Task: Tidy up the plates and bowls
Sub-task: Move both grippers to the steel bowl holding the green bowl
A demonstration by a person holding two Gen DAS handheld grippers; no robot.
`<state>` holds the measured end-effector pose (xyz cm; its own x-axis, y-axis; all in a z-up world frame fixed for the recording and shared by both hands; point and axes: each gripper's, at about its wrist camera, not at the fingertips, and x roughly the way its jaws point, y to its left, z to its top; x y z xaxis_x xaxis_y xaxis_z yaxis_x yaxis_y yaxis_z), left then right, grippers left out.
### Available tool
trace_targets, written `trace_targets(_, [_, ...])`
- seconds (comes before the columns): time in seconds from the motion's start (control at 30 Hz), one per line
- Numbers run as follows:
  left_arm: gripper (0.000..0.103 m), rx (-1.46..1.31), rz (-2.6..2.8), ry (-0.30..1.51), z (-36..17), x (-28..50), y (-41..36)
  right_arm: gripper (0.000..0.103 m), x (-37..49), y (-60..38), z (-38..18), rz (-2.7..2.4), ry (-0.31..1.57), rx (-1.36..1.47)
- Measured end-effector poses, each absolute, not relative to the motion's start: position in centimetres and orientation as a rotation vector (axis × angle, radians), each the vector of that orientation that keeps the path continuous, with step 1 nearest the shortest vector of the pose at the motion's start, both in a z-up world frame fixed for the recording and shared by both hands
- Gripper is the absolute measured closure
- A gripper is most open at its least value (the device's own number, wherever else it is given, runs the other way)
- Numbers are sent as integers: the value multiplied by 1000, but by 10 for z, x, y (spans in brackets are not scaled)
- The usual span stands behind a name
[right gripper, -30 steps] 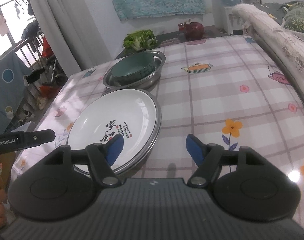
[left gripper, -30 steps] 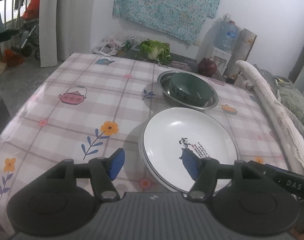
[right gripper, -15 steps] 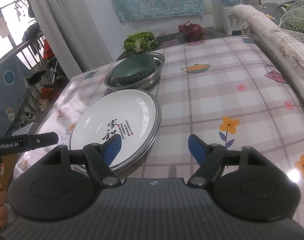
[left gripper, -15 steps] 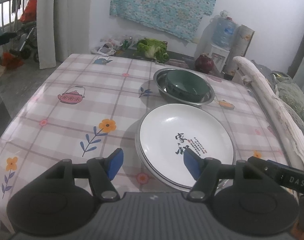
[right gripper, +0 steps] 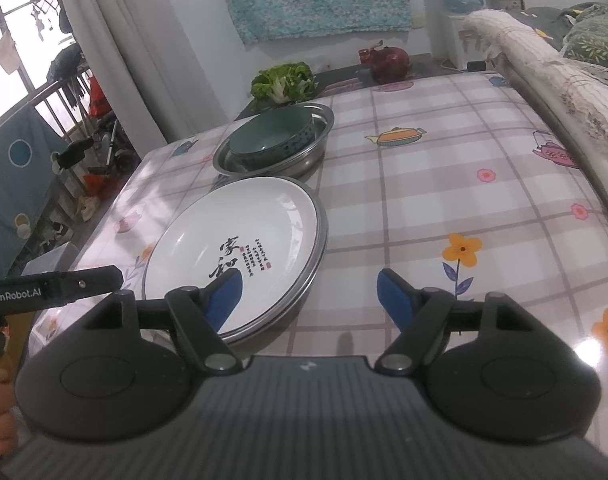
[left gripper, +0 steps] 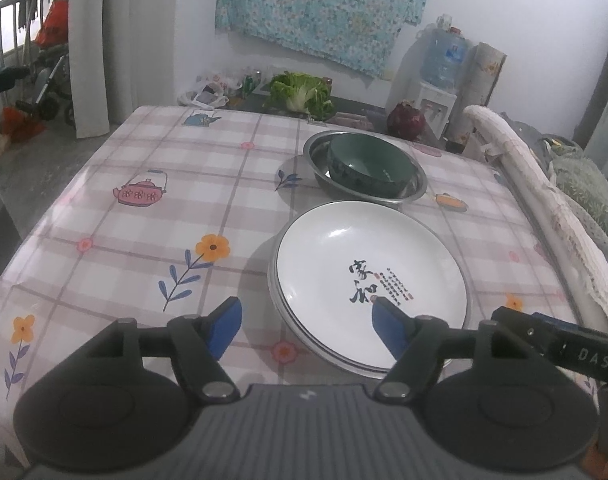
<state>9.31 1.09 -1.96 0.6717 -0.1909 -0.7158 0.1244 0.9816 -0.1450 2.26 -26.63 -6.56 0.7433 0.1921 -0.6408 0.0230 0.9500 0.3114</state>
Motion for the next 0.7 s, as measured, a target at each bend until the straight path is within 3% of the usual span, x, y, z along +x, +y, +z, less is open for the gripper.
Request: trace_targets(0.7, [28,-49,-157,724,6,146,5,27,65,-302,-47,73,689,306])
